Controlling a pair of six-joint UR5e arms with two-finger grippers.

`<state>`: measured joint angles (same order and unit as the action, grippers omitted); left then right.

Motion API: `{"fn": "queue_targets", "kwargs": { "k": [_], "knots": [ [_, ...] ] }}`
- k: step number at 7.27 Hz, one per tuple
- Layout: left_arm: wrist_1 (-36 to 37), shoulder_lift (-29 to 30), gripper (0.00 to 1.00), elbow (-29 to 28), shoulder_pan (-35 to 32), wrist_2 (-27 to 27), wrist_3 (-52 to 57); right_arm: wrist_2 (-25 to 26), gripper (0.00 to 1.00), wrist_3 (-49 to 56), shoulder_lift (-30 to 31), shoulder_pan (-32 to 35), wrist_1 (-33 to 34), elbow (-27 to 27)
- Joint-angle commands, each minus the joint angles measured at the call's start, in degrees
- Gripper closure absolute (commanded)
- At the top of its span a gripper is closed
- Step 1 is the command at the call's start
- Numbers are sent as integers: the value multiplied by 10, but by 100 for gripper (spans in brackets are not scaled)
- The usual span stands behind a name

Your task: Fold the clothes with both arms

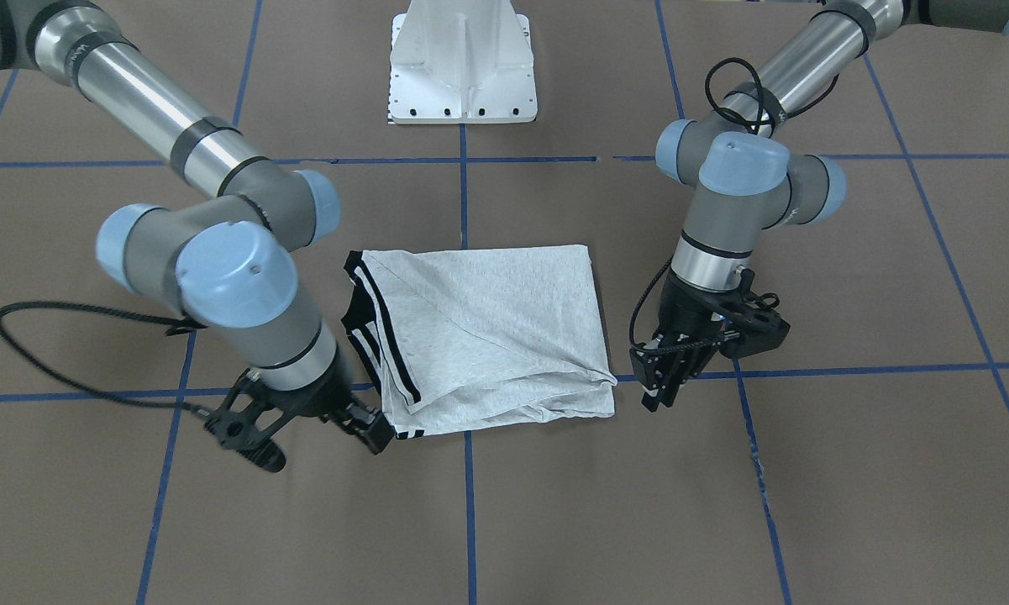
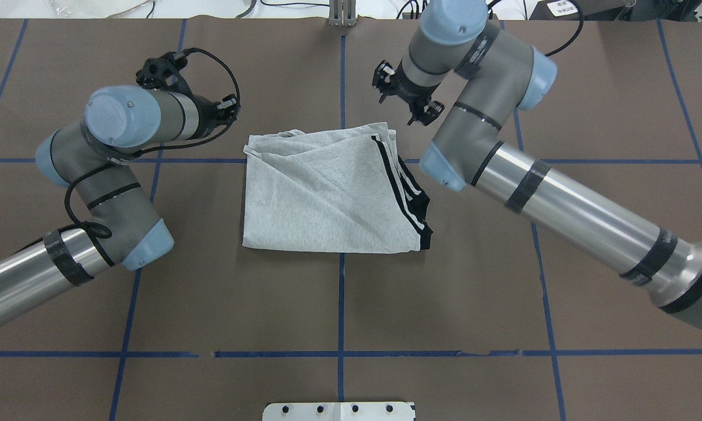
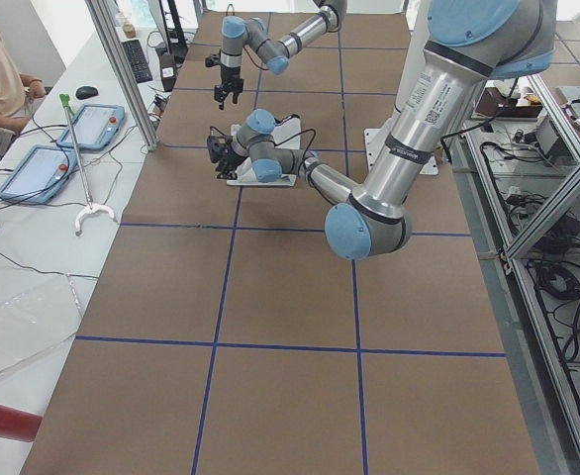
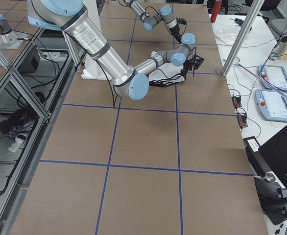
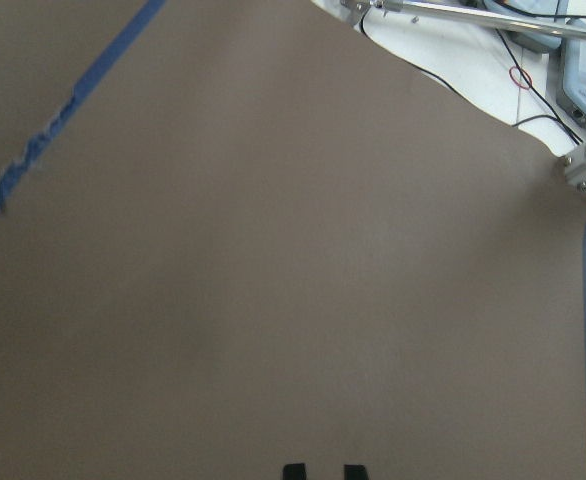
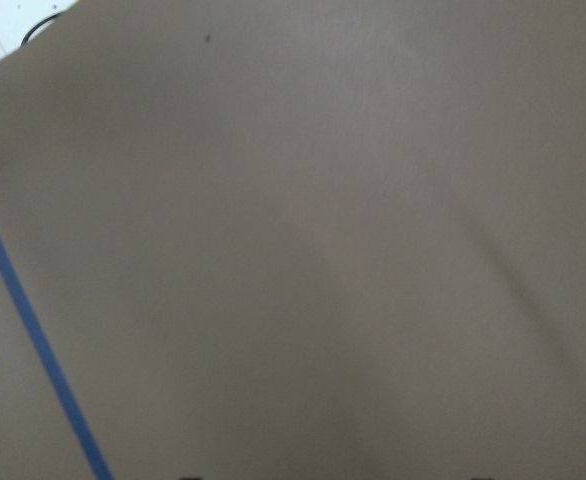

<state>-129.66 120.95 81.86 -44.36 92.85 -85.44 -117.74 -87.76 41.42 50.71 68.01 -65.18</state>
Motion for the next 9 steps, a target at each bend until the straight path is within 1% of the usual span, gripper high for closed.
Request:
{"fn": "queue_targets", "kwargs": {
  "k": [1, 2, 3, 4, 5, 6, 7, 8, 9],
  "knots": [
    [-2, 0, 0, -3, -27, 10, 63, -26, 0, 115, 31, 50, -3, 11],
    [0, -8, 0, 5, -63, 96, 155, -32, 0, 200, 62, 73, -1, 7],
    [11, -42, 0, 24, -110, 190, 236, -36, 0, 286, 88, 97, 3, 4],
    [13, -82, 0, 42, -163, 266, 360, -51, 0, 406, 130, 134, 5, -6],
    [25, -118, 0, 46, -207, 318, 459, -89, 0, 540, 154, 186, 45, -9],
    [74, -128, 0, 53, -249, 337, 577, -99, 0, 657, 167, 241, 121, -29],
    [151, -140, 0, 72, -290, 340, 685, -99, 0, 753, 197, 275, 207, -81],
    [211, -141, 0, 80, -332, 341, 773, -99, 0, 821, 233, 307, 266, -136],
    [262, -141, 0, 86, -371, 341, 837, -100, 0, 867, 276, 322, 306, -190]
  ]
}}
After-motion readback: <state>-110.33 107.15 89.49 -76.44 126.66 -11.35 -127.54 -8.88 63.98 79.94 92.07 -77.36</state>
